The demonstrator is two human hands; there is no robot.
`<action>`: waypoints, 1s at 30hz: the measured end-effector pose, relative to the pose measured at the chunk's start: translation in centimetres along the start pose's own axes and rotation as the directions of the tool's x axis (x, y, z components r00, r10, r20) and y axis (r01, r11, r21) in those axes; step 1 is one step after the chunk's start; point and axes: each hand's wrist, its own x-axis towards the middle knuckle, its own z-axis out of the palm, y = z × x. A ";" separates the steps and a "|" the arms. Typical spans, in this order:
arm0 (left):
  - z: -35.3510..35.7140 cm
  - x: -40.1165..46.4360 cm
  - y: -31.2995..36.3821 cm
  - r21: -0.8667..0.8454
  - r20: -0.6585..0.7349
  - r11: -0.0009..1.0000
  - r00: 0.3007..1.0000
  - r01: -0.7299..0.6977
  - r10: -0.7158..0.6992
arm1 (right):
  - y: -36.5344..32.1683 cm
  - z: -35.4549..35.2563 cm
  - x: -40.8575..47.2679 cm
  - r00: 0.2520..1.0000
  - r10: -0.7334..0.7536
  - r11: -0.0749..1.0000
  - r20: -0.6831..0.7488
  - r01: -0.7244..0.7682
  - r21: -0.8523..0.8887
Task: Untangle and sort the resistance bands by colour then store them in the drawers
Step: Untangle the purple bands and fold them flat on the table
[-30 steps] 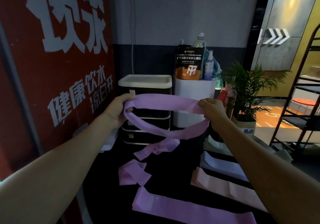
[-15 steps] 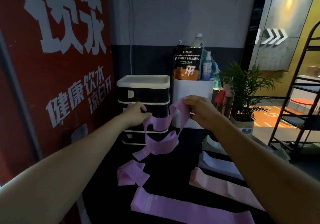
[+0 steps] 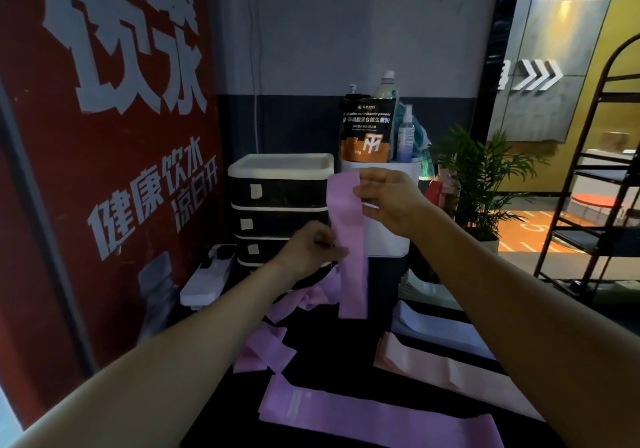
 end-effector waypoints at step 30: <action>-2.2 -0.8 5.1 -0.375 0.089 0.905 0.979 0.202 -0.182 | 1.1 0.0 -3.2 0.890 -0.347 0.424 0.295 0.429 -0.797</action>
